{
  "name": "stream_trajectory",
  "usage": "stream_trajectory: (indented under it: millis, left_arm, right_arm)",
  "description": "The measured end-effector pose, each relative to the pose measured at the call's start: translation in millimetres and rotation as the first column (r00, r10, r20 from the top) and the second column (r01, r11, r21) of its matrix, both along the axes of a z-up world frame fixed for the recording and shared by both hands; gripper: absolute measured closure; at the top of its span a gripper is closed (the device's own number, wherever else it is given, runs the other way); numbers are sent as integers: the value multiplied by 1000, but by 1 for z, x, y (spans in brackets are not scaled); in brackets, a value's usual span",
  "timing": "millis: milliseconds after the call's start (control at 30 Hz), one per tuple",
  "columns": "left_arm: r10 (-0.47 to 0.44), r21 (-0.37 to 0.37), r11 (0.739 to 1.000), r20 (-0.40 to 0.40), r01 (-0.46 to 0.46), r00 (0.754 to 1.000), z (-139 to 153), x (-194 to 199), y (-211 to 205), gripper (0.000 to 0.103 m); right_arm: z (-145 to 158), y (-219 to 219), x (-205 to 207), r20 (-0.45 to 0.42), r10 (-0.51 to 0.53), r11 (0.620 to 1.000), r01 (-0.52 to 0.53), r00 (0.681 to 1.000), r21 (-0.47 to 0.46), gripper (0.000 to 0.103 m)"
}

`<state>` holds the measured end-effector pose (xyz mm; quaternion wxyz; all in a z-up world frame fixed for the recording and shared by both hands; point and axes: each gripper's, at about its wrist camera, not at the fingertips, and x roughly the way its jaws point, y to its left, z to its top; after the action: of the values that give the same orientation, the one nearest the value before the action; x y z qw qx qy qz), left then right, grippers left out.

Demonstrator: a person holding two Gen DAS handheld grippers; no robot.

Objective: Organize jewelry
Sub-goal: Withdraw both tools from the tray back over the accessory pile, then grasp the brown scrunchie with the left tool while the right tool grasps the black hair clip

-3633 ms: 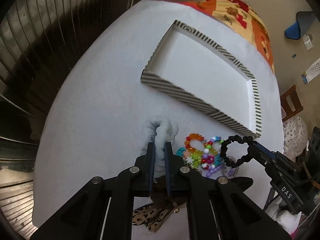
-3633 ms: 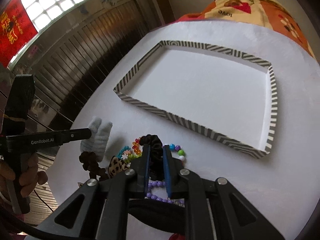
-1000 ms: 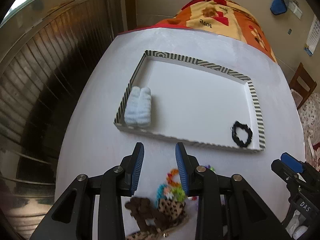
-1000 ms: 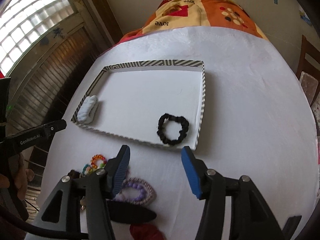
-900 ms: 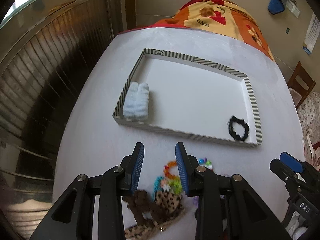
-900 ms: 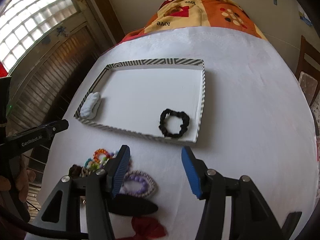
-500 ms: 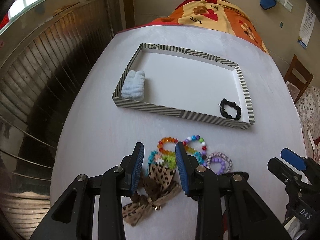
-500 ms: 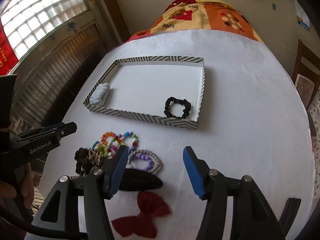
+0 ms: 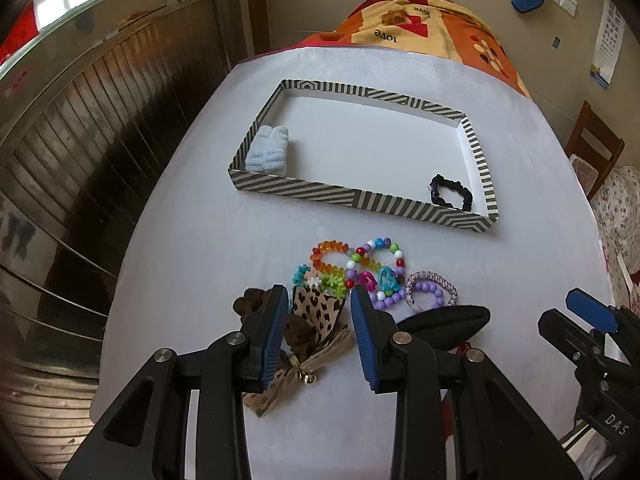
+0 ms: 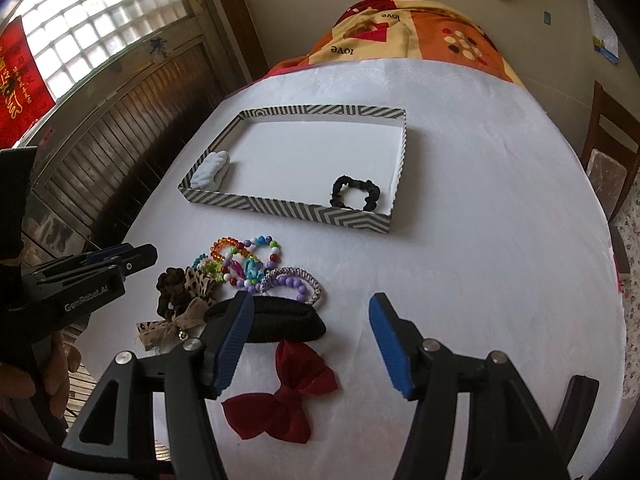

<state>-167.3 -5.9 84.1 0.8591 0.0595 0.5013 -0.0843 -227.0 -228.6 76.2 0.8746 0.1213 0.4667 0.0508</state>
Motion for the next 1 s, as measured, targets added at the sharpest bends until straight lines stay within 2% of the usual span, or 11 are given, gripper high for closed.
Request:
stream_trajectory:
  millis: [400, 1000]
  left_arm:
    - [10, 5, 1000, -18, -10, 1000, -4, -16, 2, 88]
    - [45, 3, 999, -41, -45, 998, -9, -16, 17, 88]
  right_arm:
    - [-2, -2, -8, -5, 10, 1000, -10, 1000, -1, 38]
    - [-3, 2, -6, -25, 29, 1000, -29, 999, -9, 36]
